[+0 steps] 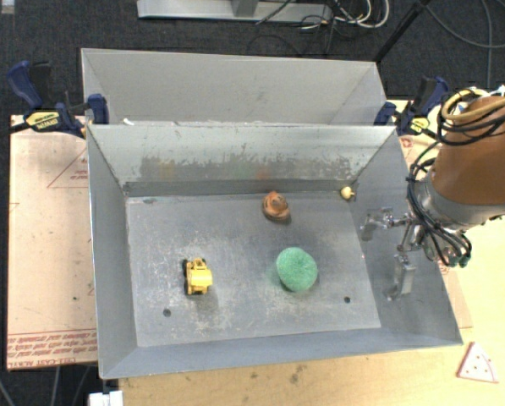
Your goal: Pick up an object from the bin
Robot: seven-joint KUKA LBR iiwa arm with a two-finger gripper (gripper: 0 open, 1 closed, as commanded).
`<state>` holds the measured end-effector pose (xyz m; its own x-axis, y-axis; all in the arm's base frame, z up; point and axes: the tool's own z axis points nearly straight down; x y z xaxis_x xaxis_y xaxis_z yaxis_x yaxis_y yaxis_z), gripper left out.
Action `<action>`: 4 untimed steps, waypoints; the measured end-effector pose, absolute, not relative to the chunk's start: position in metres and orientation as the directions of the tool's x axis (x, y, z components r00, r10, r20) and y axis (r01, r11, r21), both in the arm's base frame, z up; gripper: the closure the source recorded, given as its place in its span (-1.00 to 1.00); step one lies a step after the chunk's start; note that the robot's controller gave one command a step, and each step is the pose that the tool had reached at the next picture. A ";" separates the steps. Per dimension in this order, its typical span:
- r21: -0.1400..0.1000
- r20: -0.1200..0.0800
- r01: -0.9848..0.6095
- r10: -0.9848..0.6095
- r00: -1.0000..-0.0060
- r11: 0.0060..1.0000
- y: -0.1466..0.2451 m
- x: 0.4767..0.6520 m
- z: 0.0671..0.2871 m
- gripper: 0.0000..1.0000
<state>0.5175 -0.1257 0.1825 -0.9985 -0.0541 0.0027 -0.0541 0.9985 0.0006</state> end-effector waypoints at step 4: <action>-0.001 -0.005 -0.223 -0.223 -0.975 0.975 -0.029 0.556 0.082 -1.00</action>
Offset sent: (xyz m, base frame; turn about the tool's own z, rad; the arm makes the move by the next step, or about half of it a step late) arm 0.0098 0.0783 -0.0779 0.0068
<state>0.5563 -0.0290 0.0818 -0.9749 -0.2226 -0.0050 -0.2226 0.9749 -0.0007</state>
